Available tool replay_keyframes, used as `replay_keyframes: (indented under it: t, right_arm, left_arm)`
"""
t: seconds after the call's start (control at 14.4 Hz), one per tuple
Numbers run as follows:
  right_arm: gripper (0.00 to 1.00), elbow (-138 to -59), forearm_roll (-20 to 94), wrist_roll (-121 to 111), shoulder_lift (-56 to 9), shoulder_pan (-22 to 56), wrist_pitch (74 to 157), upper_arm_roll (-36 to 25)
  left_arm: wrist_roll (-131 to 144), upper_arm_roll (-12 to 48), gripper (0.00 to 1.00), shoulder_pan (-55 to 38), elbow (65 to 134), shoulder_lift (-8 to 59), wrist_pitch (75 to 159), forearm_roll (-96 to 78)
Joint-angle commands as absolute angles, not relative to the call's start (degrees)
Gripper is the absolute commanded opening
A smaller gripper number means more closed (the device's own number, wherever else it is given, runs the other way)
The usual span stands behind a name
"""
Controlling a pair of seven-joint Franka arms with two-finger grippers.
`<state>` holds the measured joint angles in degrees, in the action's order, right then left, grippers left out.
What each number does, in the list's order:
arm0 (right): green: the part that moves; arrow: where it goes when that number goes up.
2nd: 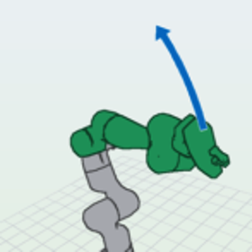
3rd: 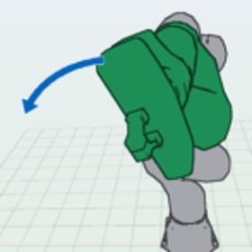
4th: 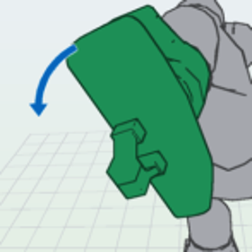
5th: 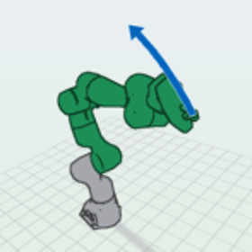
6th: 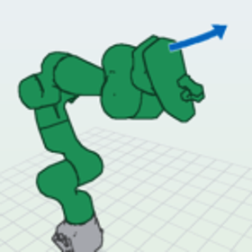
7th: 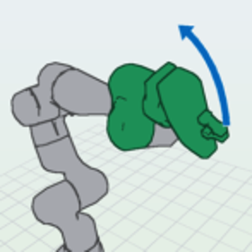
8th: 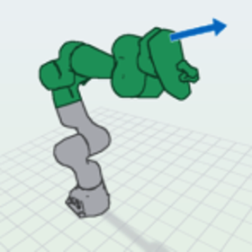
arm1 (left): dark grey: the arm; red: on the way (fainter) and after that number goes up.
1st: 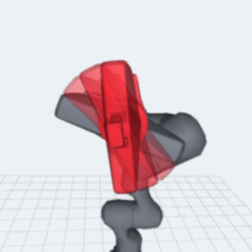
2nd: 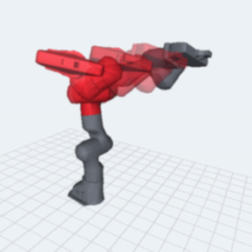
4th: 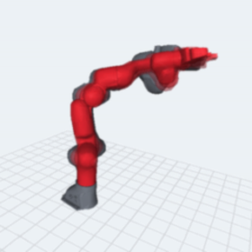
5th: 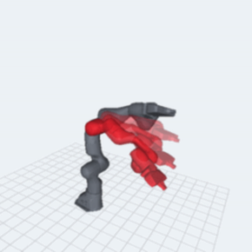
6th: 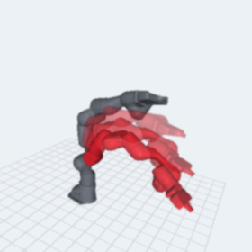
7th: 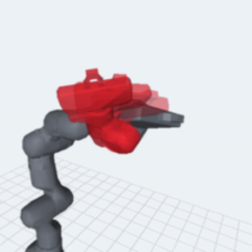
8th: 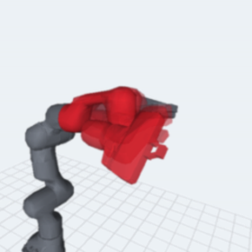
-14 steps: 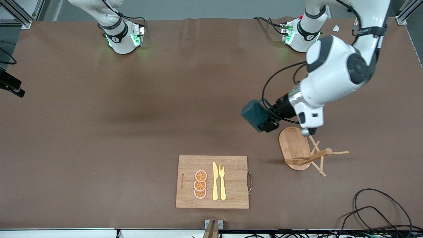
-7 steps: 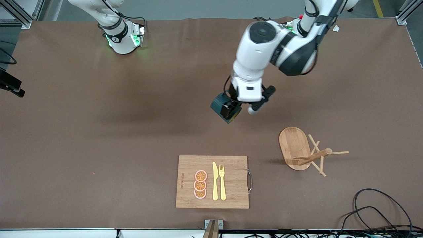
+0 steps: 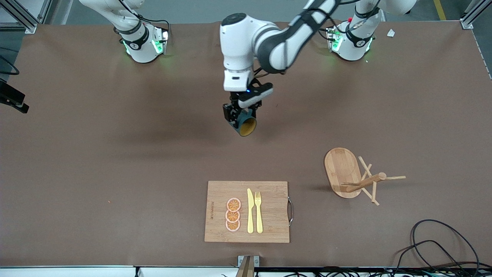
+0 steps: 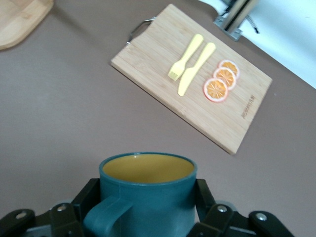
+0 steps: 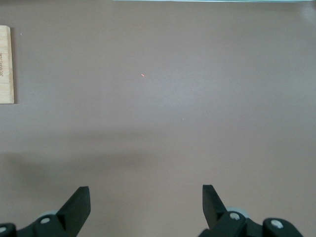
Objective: Transfer cup from left to right arm and place
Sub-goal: 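Lift the teal mug off the stand with the left gripper, then lower the teal mug onto the table center with the left gripper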
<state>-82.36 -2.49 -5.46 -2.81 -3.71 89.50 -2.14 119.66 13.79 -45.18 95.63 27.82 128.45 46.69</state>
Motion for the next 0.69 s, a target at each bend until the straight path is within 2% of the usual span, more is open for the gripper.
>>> replay_keyframes:
  t: [0.0, 0.35, 0.62]
  right_arm:
    - [1.0, -83.0, -1.7, -6.5, -2.4, -4.9, 89.6, -1.4]
    - [1.0, -83.0, -1.7, -6.5, -2.3, -4.9, 89.6, -1.4]
    - [1.0, -83.0, -1.7, -6.5, -2.3, -4.9, 89.6, -1.4]
  left_arm:
    - [126.3, 13.2, 0.64, -48.5, 94.6, 32.7, 127.9, 59.7]
    - [135.6, 13.1, 0.59, -55.9, 94.5, 42.5, 117.3, 81.6]
    - [135.7, 13.1, 0.58, -58.6, 94.7, 44.6, 110.1, 90.3]
